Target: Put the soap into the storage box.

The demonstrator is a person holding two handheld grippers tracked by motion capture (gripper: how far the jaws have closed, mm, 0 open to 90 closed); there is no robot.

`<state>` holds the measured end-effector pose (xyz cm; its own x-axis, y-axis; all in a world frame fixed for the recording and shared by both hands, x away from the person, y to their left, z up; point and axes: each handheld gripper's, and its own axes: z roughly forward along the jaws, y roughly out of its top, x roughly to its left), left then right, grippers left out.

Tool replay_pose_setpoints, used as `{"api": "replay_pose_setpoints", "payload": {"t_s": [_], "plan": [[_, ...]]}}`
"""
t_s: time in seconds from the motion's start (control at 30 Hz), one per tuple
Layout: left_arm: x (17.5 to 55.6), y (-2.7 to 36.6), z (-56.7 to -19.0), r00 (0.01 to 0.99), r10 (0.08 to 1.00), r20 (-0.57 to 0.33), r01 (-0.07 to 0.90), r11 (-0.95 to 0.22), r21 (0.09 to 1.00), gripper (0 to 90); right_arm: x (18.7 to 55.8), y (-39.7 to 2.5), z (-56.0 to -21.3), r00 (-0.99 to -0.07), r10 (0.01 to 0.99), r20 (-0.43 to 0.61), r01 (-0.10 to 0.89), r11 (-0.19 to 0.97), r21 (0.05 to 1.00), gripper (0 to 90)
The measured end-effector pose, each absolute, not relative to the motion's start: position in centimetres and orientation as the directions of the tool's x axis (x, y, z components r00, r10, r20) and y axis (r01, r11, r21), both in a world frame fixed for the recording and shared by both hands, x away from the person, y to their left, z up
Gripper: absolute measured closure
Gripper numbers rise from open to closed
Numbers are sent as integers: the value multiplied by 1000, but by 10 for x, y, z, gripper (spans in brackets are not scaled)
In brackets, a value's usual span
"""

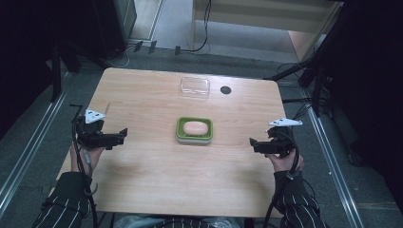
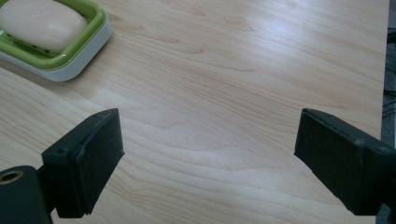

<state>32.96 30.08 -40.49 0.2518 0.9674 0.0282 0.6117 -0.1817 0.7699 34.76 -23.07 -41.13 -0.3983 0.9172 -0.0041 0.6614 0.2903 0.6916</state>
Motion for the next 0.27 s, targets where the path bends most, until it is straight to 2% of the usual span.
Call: {"api": "replay_pose_setpoints", "payload": {"t_s": [0.27], "plan": [[330, 300, -404, 254, 967, 33, 610, -186, 770, 0, 350, -231, -411, -422, 907, 8, 656, 299, 693, 84]]}}
